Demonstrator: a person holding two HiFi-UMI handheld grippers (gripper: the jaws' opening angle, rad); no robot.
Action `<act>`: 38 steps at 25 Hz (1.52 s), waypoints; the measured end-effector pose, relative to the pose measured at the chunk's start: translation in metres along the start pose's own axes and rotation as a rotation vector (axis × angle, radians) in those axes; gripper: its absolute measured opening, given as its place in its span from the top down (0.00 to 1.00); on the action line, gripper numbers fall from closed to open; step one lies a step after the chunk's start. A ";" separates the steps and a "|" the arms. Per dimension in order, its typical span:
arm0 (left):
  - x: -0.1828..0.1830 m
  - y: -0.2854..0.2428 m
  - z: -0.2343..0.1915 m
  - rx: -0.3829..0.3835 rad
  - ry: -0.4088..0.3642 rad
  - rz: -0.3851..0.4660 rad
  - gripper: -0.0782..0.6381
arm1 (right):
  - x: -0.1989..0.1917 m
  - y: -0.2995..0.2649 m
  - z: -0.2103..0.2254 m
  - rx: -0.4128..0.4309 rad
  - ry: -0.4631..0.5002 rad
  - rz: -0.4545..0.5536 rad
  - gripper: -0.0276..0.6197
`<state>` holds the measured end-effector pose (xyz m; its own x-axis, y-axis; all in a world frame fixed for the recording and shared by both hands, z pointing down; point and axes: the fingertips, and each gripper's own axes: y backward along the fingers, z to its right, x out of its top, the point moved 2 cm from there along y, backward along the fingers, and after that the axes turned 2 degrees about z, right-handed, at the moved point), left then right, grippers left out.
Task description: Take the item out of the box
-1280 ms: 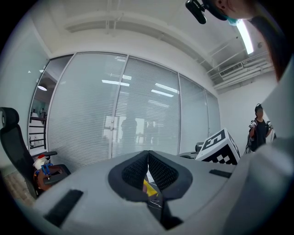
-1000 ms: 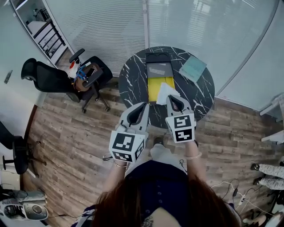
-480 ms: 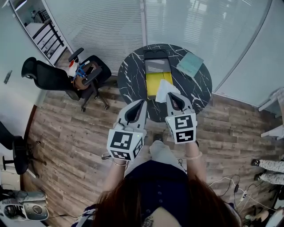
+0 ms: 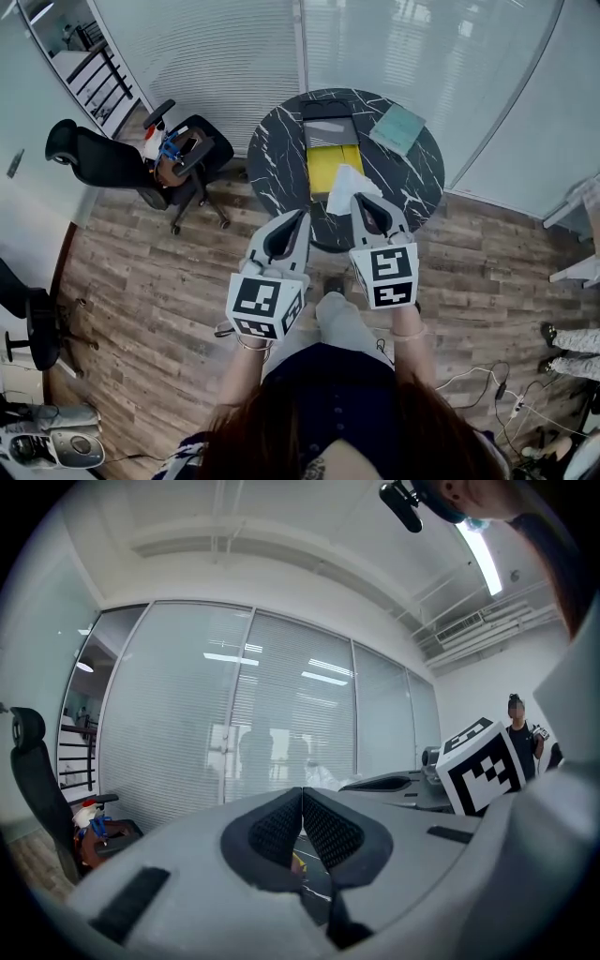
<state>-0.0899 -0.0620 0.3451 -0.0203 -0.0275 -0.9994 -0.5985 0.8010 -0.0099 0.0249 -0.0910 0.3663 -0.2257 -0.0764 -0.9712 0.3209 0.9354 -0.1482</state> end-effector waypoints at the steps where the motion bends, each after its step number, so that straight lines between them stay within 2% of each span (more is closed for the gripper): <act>1: 0.000 0.002 0.001 -0.001 0.002 0.001 0.85 | 0.002 0.003 -0.001 -0.003 0.001 0.005 0.92; 11: 0.004 0.017 0.013 -0.014 0.010 0.018 0.85 | 0.020 0.033 -0.008 -0.026 0.023 0.047 0.92; 23: 0.007 0.009 0.028 -0.024 0.005 0.021 0.85 | 0.024 0.055 -0.004 -0.025 0.010 0.080 0.92; 38: 0.010 0.015 0.068 0.032 0.018 0.005 0.85 | 0.033 0.100 0.011 0.033 0.002 0.113 0.92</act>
<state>-0.0447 -0.0100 0.3323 -0.0377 -0.0338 -0.9987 -0.5727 0.8198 -0.0061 0.0596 -0.0032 0.3176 -0.1878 0.0295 -0.9818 0.3742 0.9263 -0.0438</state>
